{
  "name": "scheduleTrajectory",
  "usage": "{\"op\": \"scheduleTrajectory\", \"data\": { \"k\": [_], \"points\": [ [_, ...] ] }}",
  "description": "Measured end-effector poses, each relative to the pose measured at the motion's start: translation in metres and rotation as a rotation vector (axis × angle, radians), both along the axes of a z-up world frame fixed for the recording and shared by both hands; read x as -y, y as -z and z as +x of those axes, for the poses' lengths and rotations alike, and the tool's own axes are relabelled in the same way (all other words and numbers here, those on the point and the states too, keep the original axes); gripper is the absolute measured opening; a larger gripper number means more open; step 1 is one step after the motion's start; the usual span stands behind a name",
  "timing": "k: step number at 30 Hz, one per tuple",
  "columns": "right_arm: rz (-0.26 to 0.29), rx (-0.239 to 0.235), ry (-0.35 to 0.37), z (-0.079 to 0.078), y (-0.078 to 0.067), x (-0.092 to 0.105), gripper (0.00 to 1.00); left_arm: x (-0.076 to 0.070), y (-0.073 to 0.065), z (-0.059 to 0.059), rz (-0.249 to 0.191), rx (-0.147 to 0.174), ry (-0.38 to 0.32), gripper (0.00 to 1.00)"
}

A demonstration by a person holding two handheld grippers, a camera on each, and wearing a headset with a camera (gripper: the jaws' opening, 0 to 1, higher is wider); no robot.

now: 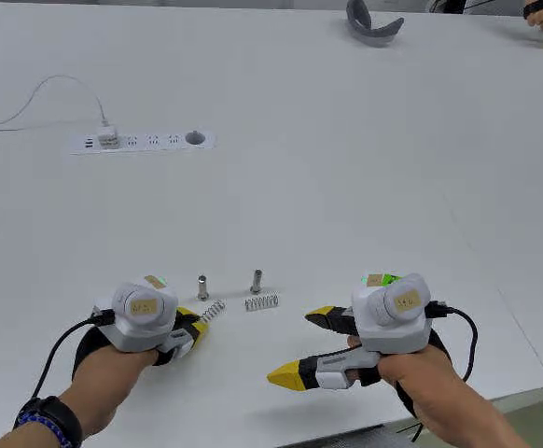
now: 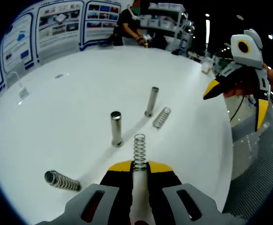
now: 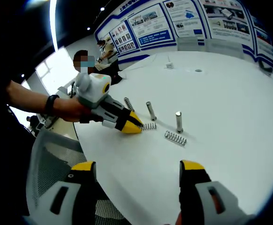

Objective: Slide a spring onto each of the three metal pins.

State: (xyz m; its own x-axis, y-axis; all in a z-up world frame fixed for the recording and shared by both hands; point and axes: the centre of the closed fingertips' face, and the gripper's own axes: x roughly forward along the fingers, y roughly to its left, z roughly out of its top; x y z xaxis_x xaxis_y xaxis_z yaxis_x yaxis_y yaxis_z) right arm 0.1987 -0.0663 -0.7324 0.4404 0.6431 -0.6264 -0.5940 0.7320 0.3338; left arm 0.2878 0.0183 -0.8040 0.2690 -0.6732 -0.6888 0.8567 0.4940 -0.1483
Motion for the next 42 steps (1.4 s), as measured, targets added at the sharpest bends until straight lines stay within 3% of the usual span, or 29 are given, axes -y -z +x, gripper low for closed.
{"op": "scheduleTrajectory", "data": {
  "k": [12, 24, 30, 38, 42],
  "points": [
    [0.002, -0.008, -0.010, -0.003, 0.002, -0.005, 0.74, -0.017, -0.002, -0.011, 0.002, -0.005, -0.020, 0.11],
    [0.002, -0.012, -0.020, -0.005, 0.002, -0.010, 0.74, -0.039, 0.001, -0.022, 0.032, -0.004, -0.030, 0.11],
    [0.001, -0.015, -0.028, -0.005, 0.002, -0.013, 0.74, -0.041, 0.001, -0.022, 0.046, 0.004, -0.038, 0.12],
    [-0.001, -0.015, -0.032, -0.005, 0.001, -0.014, 0.74, -0.033, 0.002, -0.020, 0.034, 0.008, -0.051, 0.14],
    [-0.003, -0.015, -0.031, -0.006, 0.000, -0.012, 0.74, -0.033, 0.002, -0.016, 0.050, 0.036, -0.044, 0.11]
  ]
}}
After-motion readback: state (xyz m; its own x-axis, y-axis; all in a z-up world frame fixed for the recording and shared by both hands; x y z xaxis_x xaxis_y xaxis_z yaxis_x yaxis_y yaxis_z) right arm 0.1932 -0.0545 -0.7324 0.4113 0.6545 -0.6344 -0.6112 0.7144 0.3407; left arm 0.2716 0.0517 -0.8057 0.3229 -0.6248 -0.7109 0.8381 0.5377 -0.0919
